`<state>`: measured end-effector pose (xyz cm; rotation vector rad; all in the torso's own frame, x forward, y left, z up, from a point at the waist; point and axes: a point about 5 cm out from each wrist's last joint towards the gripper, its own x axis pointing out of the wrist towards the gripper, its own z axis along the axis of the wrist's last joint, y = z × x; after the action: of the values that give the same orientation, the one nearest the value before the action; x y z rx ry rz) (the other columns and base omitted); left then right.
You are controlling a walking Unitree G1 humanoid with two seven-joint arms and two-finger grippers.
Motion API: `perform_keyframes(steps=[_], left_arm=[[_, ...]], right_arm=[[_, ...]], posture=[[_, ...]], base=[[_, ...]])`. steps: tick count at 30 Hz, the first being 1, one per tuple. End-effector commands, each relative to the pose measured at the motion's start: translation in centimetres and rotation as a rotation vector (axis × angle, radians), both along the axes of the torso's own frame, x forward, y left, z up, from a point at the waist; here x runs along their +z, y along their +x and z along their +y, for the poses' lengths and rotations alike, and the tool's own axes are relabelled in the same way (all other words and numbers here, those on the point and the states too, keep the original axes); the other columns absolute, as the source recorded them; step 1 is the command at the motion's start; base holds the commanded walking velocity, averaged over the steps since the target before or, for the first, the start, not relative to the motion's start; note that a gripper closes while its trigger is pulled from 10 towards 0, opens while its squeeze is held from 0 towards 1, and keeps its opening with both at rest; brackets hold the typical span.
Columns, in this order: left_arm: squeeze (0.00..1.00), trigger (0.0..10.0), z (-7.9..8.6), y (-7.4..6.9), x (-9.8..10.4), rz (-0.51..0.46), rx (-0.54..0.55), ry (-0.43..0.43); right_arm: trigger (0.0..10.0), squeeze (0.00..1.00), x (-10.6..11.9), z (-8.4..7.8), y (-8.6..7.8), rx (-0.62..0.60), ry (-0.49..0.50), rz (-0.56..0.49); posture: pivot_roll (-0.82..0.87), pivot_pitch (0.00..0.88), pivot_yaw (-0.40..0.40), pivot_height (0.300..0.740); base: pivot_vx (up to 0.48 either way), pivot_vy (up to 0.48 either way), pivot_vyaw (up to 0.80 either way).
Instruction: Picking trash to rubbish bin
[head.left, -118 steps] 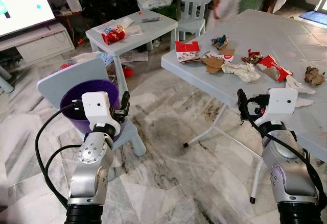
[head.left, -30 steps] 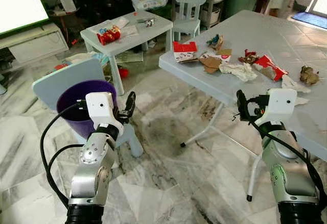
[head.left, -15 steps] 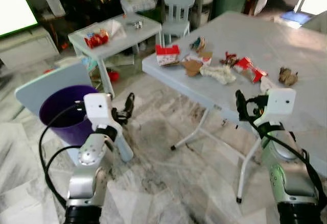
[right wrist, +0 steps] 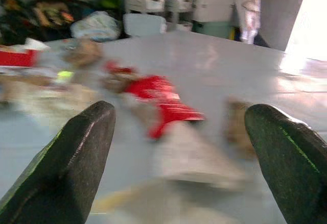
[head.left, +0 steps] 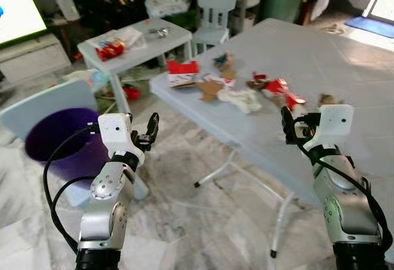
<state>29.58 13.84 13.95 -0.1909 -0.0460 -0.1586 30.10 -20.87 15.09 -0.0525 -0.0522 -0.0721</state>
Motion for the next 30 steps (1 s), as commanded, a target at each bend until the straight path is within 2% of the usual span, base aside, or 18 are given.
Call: perform_keyframes(steps=[1,8,19,27,30], left_arm=[[0.00,10.0,0.85,0.05,0.55,-0.023,0.024,0.011],[0.00,10.0,0.93,0.07,0.45,-0.015,0.036,0.007],[0.00,10.0,1.27,0.20,0.29,0.005,0.071,-0.012],[0.00,10.0,1.21,0.25,0.30,0.005,0.062,-0.008],[0.00,10.0,1.24,0.29,0.34,0.003,0.059,-0.004]], right_arm=[[10.0,0.00,0.69,0.51,0.25,0.018,0.004,-0.023],[10.0,0.00,0.65,0.50,0.27,0.018,0.006,-0.017],[10.0,0.00,0.64,0.47,0.22,0.017,0.007,-0.016],[10.0,0.00,0.67,0.45,0.20,0.018,0.009,-0.018],[10.0,0.00,0.58,0.49,0.18,0.017,0.016,-0.009]], posture=[[-0.01,0.034,0.025,0.740],[-0.01,0.035,0.023,0.740],[-0.01,0.040,0.022,0.740],[-0.01,0.044,0.021,0.740],[-0.01,0.046,0.023,0.740]], base=[[0.000,0.000,0.00],[0.000,0.000,-0.30],[0.000,0.000,-0.80],[0.000,0.000,-0.05],[0.000,0.000,-0.80]])
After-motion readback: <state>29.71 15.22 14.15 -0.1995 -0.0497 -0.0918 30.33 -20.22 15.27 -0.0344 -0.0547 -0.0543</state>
